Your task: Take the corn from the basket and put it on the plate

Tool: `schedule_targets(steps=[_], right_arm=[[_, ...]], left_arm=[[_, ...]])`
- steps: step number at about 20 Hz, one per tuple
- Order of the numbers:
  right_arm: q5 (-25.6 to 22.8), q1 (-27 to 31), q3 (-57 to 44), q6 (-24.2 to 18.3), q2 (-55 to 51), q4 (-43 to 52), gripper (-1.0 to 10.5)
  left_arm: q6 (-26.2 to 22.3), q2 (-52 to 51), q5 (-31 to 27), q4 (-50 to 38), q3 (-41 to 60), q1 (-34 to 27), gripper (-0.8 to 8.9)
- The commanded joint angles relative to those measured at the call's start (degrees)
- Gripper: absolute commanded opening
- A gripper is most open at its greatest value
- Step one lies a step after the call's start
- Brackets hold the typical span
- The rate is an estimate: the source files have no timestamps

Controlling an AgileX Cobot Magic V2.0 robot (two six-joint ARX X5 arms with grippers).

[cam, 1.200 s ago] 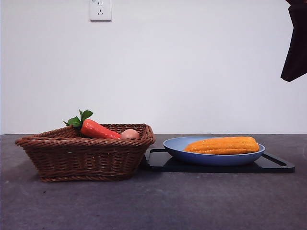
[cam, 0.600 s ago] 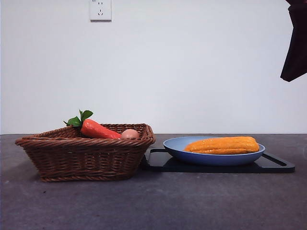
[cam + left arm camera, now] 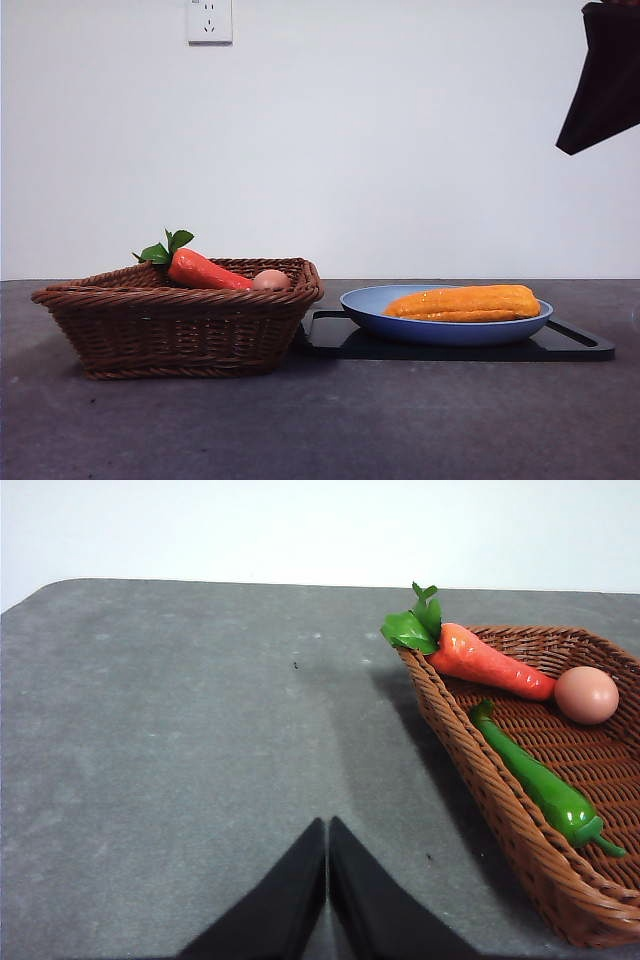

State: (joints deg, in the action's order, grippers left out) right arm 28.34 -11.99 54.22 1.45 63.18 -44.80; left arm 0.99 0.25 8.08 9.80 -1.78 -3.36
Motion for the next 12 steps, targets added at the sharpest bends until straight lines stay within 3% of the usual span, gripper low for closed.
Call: schedule_targets(steps=[1,9,12], right_arm=[[0.13,-0.20,0.52,-0.44,0.39,2.32,0.0],[-0.39,0.61,0.52,-0.85,-0.37,10.75,0.0],[-2.12,2.97,0.07,-4.83,-4.15,16.02,0.0]], left_arm=[[0.15,-0.07,0.22,-0.59,1.62,-0.11,0.08],[0.15,-0.07,0.22,-0.59,1.62,-0.11,0.08],[0.13,-0.07,0.22,-0.59,1.62,-0.11,0.08]])
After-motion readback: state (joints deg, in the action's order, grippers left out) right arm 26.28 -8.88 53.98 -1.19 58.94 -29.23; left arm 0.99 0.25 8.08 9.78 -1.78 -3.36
